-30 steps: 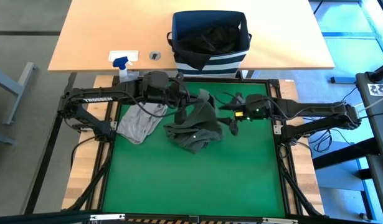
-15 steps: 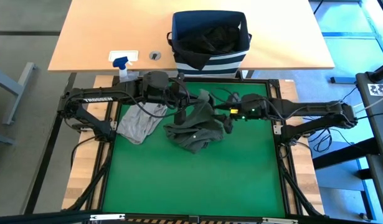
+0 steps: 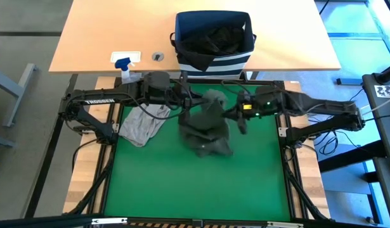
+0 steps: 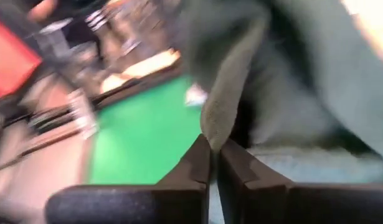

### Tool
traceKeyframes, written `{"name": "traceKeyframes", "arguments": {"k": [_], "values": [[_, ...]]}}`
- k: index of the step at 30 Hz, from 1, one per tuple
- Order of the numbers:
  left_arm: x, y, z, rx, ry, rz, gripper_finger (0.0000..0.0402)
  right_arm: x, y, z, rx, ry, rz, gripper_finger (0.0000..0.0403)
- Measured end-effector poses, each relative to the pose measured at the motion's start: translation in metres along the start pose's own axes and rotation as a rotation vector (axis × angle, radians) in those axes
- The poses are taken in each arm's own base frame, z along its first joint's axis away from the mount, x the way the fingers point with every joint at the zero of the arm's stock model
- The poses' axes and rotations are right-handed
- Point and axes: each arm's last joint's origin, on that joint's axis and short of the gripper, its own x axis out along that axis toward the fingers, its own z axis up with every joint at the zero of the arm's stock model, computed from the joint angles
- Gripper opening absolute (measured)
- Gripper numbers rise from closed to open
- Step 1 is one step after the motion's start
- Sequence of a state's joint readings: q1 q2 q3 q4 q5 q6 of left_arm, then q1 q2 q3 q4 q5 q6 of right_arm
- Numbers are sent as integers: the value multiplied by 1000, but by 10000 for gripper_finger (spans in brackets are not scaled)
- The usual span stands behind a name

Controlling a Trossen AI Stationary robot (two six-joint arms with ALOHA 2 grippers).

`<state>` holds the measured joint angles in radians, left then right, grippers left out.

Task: Fold Laundry from Bin
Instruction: Fold the green shirt

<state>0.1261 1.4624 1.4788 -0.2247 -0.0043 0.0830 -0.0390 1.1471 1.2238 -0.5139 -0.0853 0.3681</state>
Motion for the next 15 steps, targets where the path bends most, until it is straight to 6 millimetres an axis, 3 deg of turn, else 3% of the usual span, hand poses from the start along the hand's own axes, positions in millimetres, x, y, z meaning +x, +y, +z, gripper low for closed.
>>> {"name": "traceKeyframes", "arguments": {"k": [3, 7, 11, 15], "values": [[0, 2, -6, -2, 63, 11, 94, -12, 20, -2, 102, 130, 118, 8], [-1, 8, -21, -4, 208, 35, 141, -16, 49, -26, 145, 286, 142, 8], [11, 13, -56, -4, 349, 55, 168, -5, 68, -53, 44, 349, -57, 7], [18, 14, -88, -28, 444, 3, 175, 8, 66, -57, 33, 278, -237, 12]]}}
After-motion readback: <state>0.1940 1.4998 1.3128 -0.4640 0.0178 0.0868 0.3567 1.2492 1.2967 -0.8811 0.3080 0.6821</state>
